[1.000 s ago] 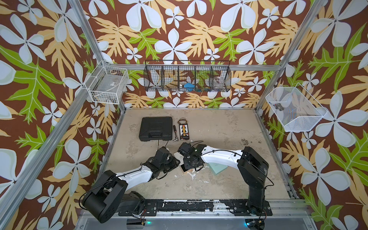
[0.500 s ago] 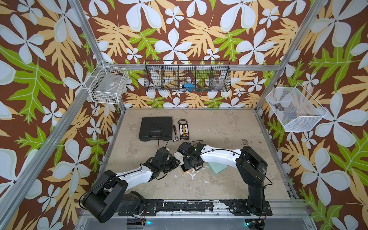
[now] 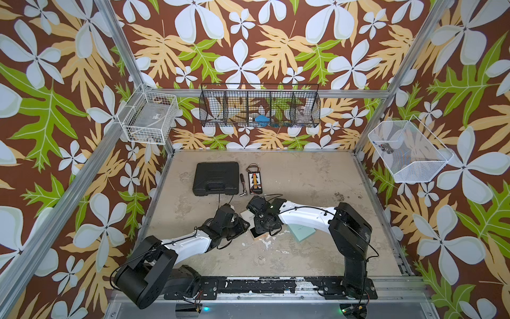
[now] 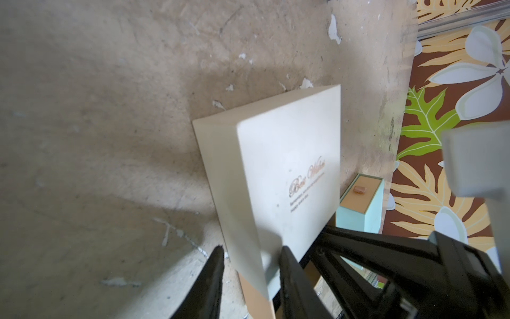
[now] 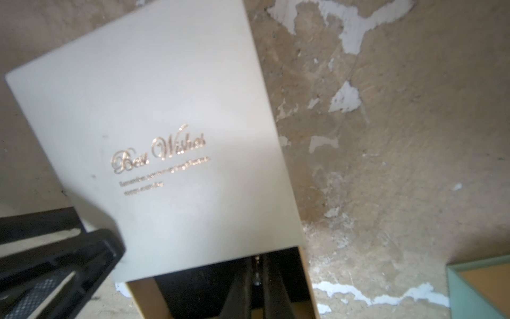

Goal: Take out the earrings from the drawer-style jewelry box
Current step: Pick up the earring from the drawer.

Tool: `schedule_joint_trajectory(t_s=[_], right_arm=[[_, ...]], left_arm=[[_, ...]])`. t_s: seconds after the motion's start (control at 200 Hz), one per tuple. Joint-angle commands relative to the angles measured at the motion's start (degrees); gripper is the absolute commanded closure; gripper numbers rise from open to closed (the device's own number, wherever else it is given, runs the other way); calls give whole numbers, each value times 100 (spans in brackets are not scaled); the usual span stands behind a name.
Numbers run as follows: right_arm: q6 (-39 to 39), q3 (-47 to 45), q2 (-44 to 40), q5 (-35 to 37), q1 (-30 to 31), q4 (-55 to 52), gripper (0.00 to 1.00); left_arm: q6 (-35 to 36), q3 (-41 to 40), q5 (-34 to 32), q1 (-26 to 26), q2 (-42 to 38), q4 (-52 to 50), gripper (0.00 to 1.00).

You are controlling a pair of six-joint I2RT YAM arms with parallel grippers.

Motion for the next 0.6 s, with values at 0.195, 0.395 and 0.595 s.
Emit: schedule_joint_trajectory(t_s=[0.195, 0.395, 0.595], right_arm=[[-114, 18, -191, -17, 25, -35, 95], [-182, 23, -398, 13, 81, -146, 95], [-289, -89, -616, 88, 206, -258, 94]], left_arm=[[123, 2, -23, -5, 84, -85, 64], [131, 35, -25, -5, 83, -104, 65], [140, 37, -40, -5, 86, -126, 65]])
